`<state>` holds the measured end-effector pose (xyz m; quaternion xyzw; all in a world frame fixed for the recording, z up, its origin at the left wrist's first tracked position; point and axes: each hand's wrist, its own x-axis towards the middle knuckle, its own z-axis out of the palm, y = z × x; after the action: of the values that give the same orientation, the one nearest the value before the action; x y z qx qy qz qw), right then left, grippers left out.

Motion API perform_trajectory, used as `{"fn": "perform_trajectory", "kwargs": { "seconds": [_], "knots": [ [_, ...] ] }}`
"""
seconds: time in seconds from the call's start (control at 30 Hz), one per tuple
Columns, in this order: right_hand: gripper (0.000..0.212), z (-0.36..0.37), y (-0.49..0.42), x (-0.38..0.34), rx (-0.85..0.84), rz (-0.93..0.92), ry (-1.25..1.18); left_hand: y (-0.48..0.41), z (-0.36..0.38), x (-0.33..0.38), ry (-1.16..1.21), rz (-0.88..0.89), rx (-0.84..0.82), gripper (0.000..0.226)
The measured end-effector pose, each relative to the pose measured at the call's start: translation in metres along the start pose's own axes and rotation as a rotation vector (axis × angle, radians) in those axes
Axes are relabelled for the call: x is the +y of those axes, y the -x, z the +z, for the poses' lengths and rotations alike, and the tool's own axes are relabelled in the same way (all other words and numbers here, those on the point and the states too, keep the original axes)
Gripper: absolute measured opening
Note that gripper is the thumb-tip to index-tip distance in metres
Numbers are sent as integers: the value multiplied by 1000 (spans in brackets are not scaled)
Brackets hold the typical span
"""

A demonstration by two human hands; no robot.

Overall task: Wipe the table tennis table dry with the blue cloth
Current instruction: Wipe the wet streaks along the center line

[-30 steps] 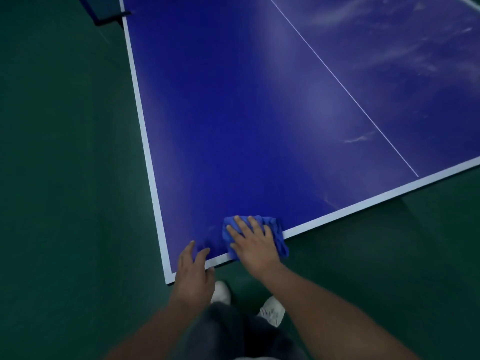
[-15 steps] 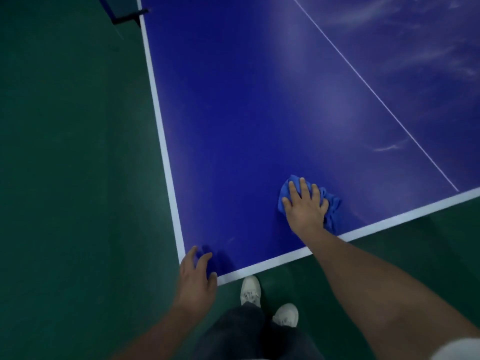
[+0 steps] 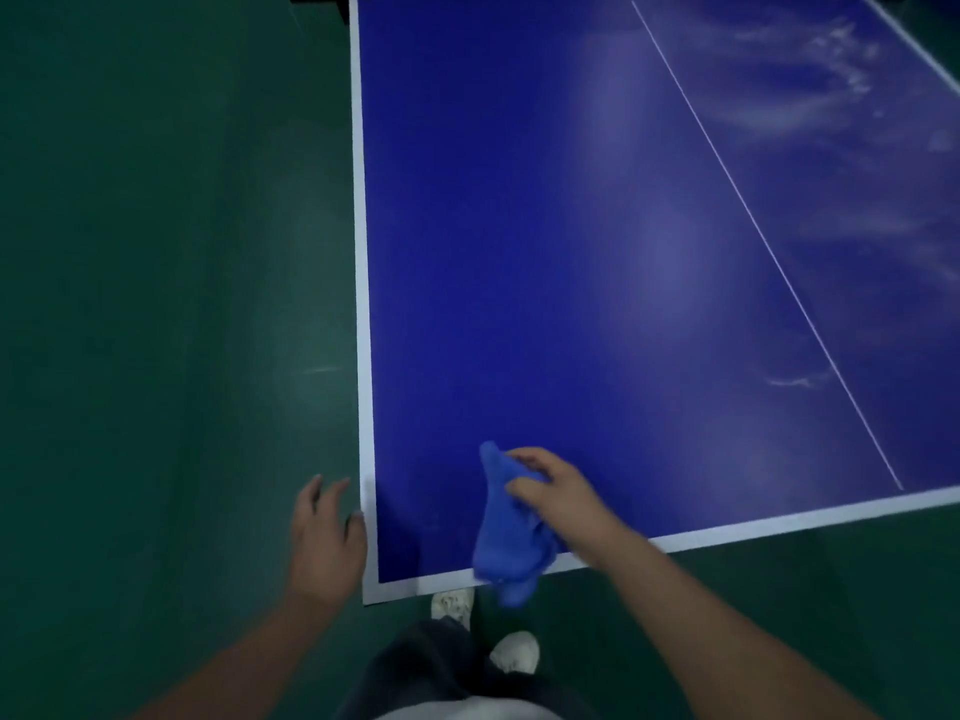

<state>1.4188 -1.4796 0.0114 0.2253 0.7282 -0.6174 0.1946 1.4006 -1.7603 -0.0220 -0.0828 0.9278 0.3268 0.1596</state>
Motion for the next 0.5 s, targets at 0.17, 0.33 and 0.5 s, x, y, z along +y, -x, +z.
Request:
{"fn": "perform_trajectory", "kwargs": {
  "seconds": [0.17, 0.33, 0.5],
  "knots": [
    [46, -88, -30, 0, 357, 227, 278, -7, 5, 9, 52, 28, -9, 43],
    [51, -56, -14, 24, 552, 83, 765, -11, 12, 14, 58, 74, -52, 44],
    [63, -28, -24, 70, 337, 222, 1075, -2, 12, 12, 16, 111, -85, 44]
  ]
}}
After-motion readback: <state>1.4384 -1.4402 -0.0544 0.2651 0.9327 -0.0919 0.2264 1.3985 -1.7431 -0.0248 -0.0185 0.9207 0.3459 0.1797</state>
